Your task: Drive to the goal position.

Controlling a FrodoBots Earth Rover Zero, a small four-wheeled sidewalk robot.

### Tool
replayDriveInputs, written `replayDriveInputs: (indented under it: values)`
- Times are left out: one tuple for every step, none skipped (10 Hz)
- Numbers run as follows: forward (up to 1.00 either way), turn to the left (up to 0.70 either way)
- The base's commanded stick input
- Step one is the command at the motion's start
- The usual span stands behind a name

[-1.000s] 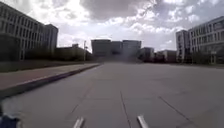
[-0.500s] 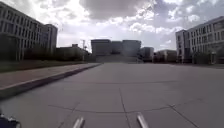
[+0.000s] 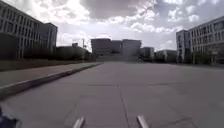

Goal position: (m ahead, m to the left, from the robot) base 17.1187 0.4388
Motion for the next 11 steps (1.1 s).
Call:
replayDriveInputs:
  values:
    - [0.7, 0.0]
    - [0.7, 0.0]
    - [0.7, 0.0]
    - [0.7, 0.0]
    - [0.7, 0.0]
    - [0.7, 0.0]
    - [0.7, 0.0]
    - [0.7, 0.0]
    - [0.7, 0.0]
    - [0.7, 0.0]
    - [0.7, 0.0]
